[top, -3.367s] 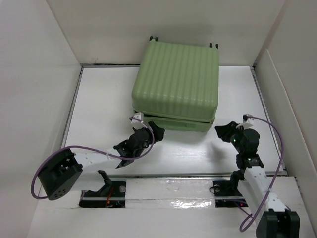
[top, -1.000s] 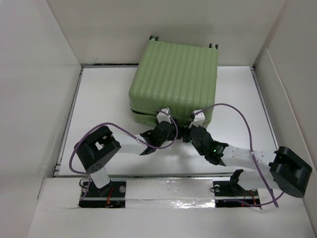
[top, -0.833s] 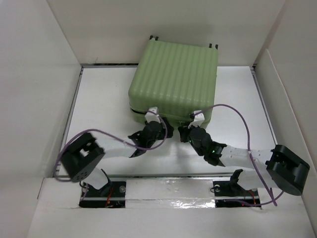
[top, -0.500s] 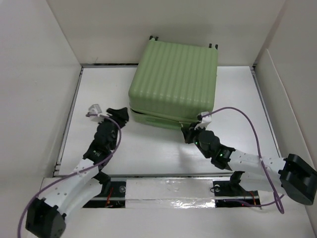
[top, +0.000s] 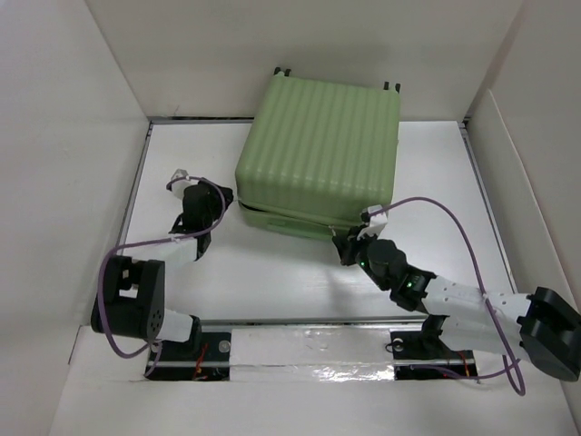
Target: Pack the luggage
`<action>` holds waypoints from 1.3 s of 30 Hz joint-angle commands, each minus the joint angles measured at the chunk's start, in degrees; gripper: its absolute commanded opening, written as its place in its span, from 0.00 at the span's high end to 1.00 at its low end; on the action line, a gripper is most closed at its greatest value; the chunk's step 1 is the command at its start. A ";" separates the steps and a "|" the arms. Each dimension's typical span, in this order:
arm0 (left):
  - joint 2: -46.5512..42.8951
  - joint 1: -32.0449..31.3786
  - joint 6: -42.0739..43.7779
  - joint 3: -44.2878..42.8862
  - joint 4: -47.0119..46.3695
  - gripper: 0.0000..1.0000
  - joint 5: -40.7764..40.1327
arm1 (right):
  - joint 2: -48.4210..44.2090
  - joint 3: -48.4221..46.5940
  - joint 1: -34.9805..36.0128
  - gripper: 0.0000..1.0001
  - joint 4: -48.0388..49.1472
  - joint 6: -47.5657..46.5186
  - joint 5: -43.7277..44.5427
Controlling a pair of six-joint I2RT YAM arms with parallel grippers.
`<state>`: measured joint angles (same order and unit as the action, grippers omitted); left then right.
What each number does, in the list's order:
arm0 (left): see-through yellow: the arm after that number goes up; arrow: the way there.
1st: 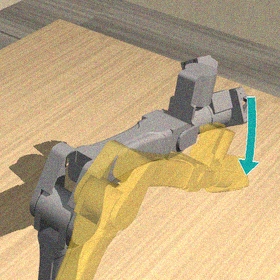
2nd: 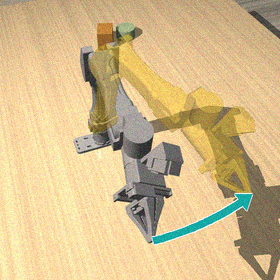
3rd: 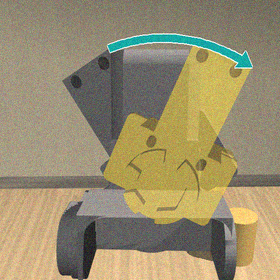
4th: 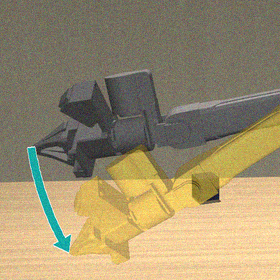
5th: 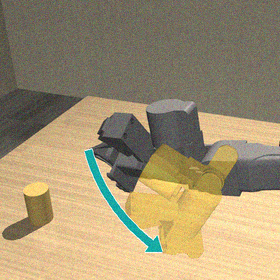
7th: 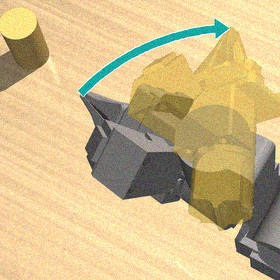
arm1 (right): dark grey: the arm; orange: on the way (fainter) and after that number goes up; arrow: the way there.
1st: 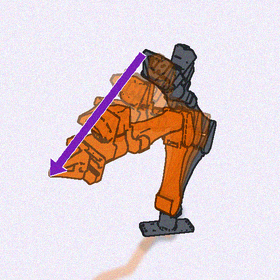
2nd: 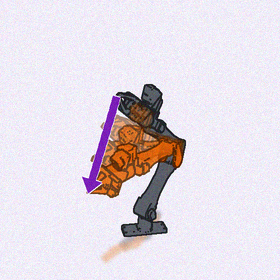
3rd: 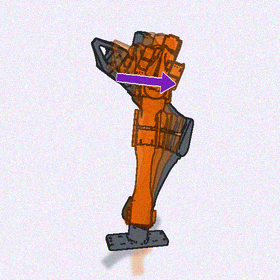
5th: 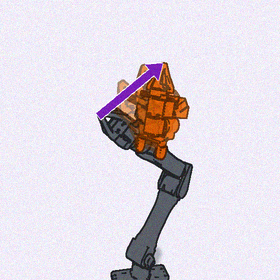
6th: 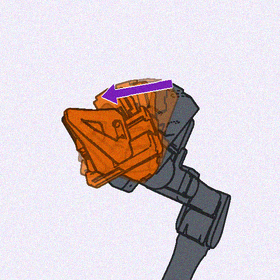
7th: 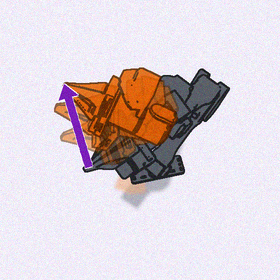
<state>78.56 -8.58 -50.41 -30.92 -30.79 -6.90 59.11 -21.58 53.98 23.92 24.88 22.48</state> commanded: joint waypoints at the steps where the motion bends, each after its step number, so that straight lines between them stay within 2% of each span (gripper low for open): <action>1: 2.02 -3.63 0.75 -3.88 -5.51 0.57 3.91 | 0.21 -2.14 1.57 1.00 4.46 -0.36 -10.25; 4: 3.26 -7.06 0.67 -2.58 -7.96 0.57 4.00 | 3.72 -4.16 1.57 1.00 6.30 -0.36 -13.07; 9: 3.61 -15.05 0.58 -1.69 -8.85 0.57 2.25 | 12.41 -10.91 6.66 1.00 10.35 -1.15 -15.01; 14: 2.04 -21.47 -0.91 1.38 -11.05 0.57 3.03 | 19.36 -18.40 9.22 1.00 9.83 -3.35 -17.11; 20: 0.89 -27.71 -1.79 3.40 -13.15 0.56 5.40 | 24.20 -26.91 10.89 1.00 7.99 -4.84 -24.76; 23: 2.29 -34.03 -4.51 4.46 -16.31 0.55 4.88 | 25.53 -28.07 12.56 1.00 8.07 -4.85 -25.64; 24: 3.95 -38.05 -5.21 4.55 -16.85 0.56 3.40 | 25.09 -27.64 12.56 1.00 8.07 -4.32 -25.64; 27: 8.16 -43.35 -6.01 2.97 -19.48 0.54 0.66 | 22.11 -23.88 13.78 1.00 7.11 -2.92 -24.60; 33: 13.90 -47.67 -2.78 -4.50 -20.20 0.45 0.49 | -0.10 -9.72 14.84 1.00 -1.40 2.87 -13.81; 38: 3.90 -43.21 -0.04 -2.23 -13.09 0.31 -6.89 | -17.32 0.20 14.84 1.00 -12.66 7.80 -7.90; 39: -0.13 -42.06 0.66 -3.00 -7.76 0.27 -10.73 | -19.02 1.71 14.84 1.00 -14.50 8.77 -7.19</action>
<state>87.11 -51.40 -52.23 -31.35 -42.26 -21.89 45.89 -21.12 63.57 6.24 26.94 26.11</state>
